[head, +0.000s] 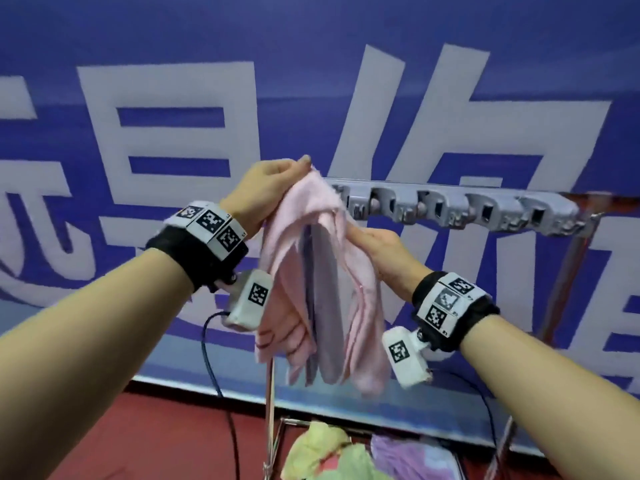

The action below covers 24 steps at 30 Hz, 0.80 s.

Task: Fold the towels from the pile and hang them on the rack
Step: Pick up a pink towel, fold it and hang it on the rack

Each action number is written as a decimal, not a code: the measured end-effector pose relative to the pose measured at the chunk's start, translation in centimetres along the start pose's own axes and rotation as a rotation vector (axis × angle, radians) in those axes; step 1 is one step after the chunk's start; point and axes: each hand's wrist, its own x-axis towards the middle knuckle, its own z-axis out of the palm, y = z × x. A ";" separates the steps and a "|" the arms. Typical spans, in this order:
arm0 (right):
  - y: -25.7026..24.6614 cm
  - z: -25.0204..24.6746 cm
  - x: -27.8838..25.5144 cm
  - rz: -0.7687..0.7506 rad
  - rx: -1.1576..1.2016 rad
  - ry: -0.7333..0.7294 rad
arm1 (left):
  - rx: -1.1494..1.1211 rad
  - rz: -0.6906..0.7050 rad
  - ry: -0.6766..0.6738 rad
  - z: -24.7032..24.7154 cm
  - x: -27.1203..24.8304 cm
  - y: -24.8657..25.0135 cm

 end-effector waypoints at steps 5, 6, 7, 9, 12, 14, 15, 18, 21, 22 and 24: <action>2.2 0.5 2.6 0.101 0.022 0.037 | 0.027 -0.013 0.086 -1.7 5.2 0.4; 2.5 0.5 2.9 0.109 0.055 0.057 | 0.039 -0.018 0.086 -1.8 5.9 0.1; 2.9 0.3 3.4 0.114 0.092 0.084 | 0.047 -0.025 0.092 -1.7 6.5 -0.3; 3.4 0.0 4.3 0.117 0.132 0.110 | 0.071 -0.059 0.108 -1.8 7.3 -1.4; 4.4 -0.3 5.4 0.137 0.038 0.116 | 0.140 -0.138 0.120 -2.2 7.4 -3.8; 5.2 -0.4 5.9 0.155 -0.040 0.110 | 0.178 -0.179 0.109 -2.3 6.9 -6.2; 5.5 -0.4 6.1 0.161 -0.062 0.109 | 0.194 -0.196 0.104 -2.1 6.4 -7.4; 6.5 -0.2 6.1 0.152 -0.055 0.101 | 0.206 -0.285 0.134 -0.7 4.6 -10.9; 7.6 0.5 5.8 0.182 -0.013 0.085 | 0.078 -0.305 0.184 1.3 2.4 -14.4; 8.2 0.8 5.7 0.207 0.000 0.078 | 0.053 -0.320 0.186 1.9 1.5 -15.6; 9.5 1.3 5.4 0.254 0.044 0.055 | 0.047 -0.356 0.185 2.8 -0.2 -17.7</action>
